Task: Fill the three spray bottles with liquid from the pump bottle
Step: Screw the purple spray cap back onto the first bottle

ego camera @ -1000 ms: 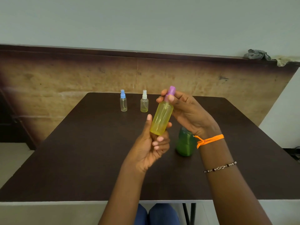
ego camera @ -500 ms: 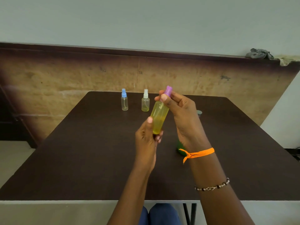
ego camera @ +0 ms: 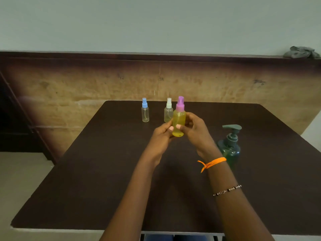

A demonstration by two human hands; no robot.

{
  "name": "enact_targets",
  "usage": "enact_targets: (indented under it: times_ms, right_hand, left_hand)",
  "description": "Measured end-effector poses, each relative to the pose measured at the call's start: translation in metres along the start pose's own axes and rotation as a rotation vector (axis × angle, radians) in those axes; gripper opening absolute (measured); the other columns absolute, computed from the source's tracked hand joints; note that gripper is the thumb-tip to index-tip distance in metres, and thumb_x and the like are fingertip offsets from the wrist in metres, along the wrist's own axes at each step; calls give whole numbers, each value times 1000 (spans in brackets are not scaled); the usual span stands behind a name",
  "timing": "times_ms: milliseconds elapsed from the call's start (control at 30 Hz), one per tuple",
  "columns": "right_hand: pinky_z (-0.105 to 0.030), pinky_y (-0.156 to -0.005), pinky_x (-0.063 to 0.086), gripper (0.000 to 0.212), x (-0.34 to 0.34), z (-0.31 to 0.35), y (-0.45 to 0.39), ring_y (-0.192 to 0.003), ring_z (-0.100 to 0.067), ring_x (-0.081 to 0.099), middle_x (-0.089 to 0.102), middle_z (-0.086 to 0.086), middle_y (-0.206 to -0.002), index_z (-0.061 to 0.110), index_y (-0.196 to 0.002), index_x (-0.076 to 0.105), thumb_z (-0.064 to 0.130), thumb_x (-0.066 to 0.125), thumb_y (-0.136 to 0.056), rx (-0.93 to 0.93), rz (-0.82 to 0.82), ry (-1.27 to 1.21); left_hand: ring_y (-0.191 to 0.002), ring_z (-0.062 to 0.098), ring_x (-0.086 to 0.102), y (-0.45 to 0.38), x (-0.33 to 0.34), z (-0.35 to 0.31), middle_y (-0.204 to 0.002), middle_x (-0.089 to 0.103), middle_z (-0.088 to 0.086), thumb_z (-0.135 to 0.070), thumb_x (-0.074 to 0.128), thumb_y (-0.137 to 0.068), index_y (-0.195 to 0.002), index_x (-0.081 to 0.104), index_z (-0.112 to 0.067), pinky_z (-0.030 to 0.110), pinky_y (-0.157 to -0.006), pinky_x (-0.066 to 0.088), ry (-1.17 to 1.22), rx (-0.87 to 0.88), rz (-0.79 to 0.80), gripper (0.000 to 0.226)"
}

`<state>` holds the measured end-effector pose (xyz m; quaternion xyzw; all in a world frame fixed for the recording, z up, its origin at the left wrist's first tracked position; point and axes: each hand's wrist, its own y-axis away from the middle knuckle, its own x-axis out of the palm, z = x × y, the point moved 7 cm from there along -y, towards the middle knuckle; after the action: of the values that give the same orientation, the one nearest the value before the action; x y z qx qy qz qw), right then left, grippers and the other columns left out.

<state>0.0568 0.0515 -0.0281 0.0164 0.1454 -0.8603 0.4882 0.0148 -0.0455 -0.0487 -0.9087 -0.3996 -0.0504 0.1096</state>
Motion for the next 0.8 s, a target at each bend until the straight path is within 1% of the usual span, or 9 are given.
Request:
enact_targets:
  times_ms: [33,100,167,233,300,433,567,700,800]
  right_hand:
    - [-30,-84,52,38,0,-10,-10,-103,-21,60,62,-13,-112,8,-118,56,-6,63,-83,19,-59,31]
    - [-35,-88,50,38,-5,-31,-32,-102,-22,58,58,-14,-114,8,-115,56,-3,68,-80,31,-215,144]
    - [-33,-88,46,38,-13,-46,-54,-101,-23,55,55,-14,-112,4,-113,58,-3,69,-78,31,-361,239]
    - [-36,-85,46,34,-23,-62,-74,-100,-29,57,58,-16,-109,2,-110,60,-3,68,-77,56,-502,240]
    - [-44,-83,49,30,-33,-77,-89,-96,-32,59,62,-17,-105,2,-107,61,-3,66,-77,88,-602,224]
    - [-45,-78,50,22,-43,-111,-110,-91,-37,62,65,-18,-97,3,-101,62,4,64,-79,139,-675,238]
    - [-42,-80,48,23,-44,-116,-117,-95,-35,61,65,-17,-101,4,-103,62,3,65,-80,139,-703,260]
    - [-43,-85,48,34,-42,-118,-118,-100,-33,60,64,-16,-106,4,-111,61,-2,67,-78,143,-707,269]
    - [-41,-93,45,49,-44,-114,-113,-109,-30,56,61,-15,-116,3,-120,56,-3,74,-74,156,-718,244]
  left_hand:
    - [-117,19,56,-7,-3,2,-124,59,8,-5,35,-99,-134,48,-9,24,-96,47,-40,-26,-6,37]
    - [-113,15,54,-19,-14,11,-120,58,4,-7,38,-98,-133,50,-10,23,-95,43,-143,-76,-68,36]
    - [-103,13,55,-29,-24,18,-114,58,1,-9,41,-98,-128,55,-11,26,-92,44,-205,-99,-138,33]
    - [-93,9,59,-38,-32,23,-109,60,0,-9,42,-97,-123,58,-12,25,-89,46,-195,-113,-183,30]
    - [-87,8,60,-47,-41,26,-104,62,-1,-9,42,-97,-120,58,-13,24,-87,47,-181,-122,-219,28]
    - [-87,8,61,-63,-52,37,-99,64,-1,-11,42,-97,-114,60,-16,24,-87,49,-202,-141,-209,25]
    - [-87,9,61,-71,-60,47,-99,64,1,-11,43,-97,-104,62,-22,25,-86,50,-176,-157,-231,23]
    - [-87,9,60,-71,-64,52,-96,63,0,-10,43,-97,-109,62,-17,23,-84,50,-157,-174,-272,24]
    - [-85,8,60,-70,-65,52,-94,63,0,-9,42,-97,-111,62,-14,21,-82,50,-144,-170,-287,24]
